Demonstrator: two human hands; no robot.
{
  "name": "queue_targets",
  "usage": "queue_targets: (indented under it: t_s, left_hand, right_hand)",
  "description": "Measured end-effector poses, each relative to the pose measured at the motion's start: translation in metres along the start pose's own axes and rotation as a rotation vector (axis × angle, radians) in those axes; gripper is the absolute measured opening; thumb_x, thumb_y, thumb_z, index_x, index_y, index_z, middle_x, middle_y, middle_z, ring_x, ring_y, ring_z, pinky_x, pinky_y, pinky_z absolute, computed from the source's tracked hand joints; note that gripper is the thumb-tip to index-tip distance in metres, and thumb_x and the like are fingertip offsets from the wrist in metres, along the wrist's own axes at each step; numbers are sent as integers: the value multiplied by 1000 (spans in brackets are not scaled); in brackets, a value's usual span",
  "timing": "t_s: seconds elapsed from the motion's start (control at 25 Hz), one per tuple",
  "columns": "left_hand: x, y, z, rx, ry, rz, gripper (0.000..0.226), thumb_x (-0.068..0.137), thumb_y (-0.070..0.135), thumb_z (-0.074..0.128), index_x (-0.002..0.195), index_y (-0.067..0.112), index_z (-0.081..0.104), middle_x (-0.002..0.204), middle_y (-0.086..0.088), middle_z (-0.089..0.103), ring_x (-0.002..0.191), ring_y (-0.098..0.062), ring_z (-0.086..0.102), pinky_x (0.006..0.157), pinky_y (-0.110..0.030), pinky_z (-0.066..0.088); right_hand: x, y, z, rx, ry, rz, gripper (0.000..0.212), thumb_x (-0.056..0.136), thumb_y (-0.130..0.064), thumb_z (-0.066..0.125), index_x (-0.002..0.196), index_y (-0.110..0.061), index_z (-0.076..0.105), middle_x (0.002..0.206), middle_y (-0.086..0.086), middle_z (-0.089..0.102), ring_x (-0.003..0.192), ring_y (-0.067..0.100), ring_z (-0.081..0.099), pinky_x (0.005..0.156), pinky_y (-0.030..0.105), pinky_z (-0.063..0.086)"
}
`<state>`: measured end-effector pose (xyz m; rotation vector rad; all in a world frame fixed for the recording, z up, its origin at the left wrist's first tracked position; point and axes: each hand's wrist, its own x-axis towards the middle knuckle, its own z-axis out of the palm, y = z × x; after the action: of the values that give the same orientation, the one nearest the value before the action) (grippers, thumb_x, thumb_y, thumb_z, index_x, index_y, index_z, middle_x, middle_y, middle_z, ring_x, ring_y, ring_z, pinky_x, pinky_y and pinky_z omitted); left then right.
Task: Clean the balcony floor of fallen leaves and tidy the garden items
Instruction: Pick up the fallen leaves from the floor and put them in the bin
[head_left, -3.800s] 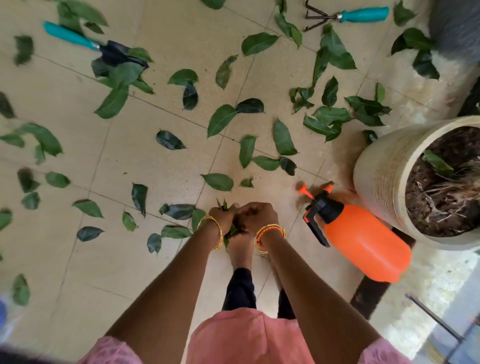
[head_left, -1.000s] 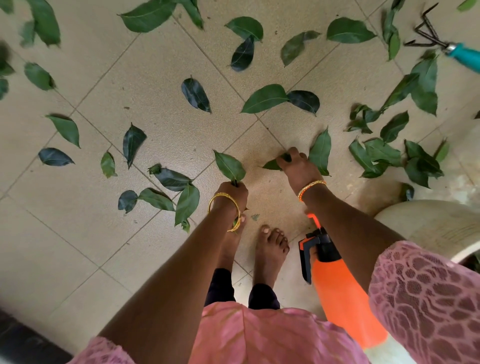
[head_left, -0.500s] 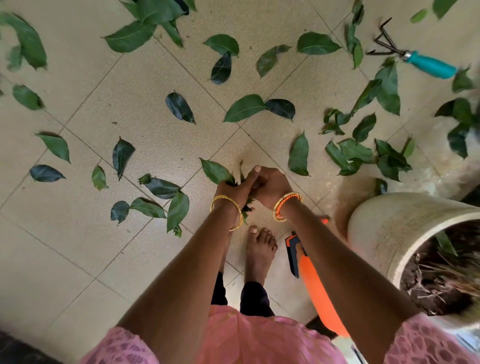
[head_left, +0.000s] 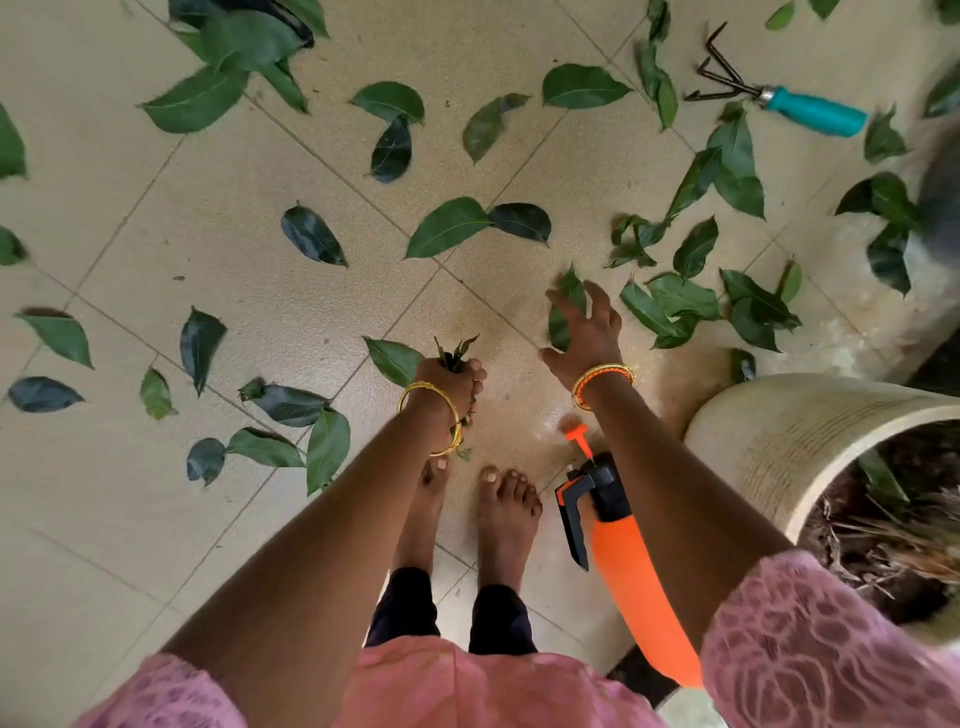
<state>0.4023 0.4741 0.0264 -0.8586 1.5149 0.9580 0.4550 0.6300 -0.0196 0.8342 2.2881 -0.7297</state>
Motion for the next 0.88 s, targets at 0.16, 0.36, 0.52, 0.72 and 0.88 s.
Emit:
queue_targets:
  t_s: [0.16, 0.36, 0.52, 0.72, 0.88]
  left_hand:
    - [18, -2, 3, 77, 59, 26, 44, 96, 33, 52, 113, -6, 59, 113, -24, 63, 106, -34, 62, 91, -41, 50]
    - [26, -14, 0, 149, 85, 18, 52, 87, 38, 63, 117, -4, 58, 99, -17, 66, 110, -36, 60, 96, -44, 46]
    - [9, -15, -5, 120, 110, 38, 35, 84, 42, 66, 92, 8, 61, 84, -6, 61, 94, -27, 58, 78, -31, 43]
    - [-28, -18, -14, -57, 114, 3, 64, 82, 53, 64, 125, 5, 54, 102, -6, 60, 85, -17, 54, 75, -27, 42]
    - [-28, -29, -41, -387, 180, -81, 32, 91, 25, 56, 108, -1, 59, 70, -9, 61, 46, -15, 58, 35, -18, 44]
  right_hand:
    - [13, 10, 28, -239, 15, -98, 76, 85, 10, 50, 147, -27, 27, 157, 8, 6, 142, 36, 7, 104, 47, 39]
    - [15, 17, 37, -267, 178, -104, 46, 88, 13, 41, 130, -3, 52, 134, 20, 46, 121, 36, 41, 94, 40, 48]
    - [2, 6, 28, 76, 143, -34, 22, 88, -3, 57, 107, -5, 69, 103, 14, 67, 98, 29, 61, 87, 33, 48]
    - [-62, -64, 30, 778, -101, 277, 26, 72, -4, 73, 83, -22, 58, 65, 1, 65, 59, 12, 60, 61, 28, 53]
    - [-86, -110, 38, 905, -276, 330, 21, 78, 2, 66, 64, -13, 61, 56, 2, 61, 48, 4, 58, 51, 19, 51]
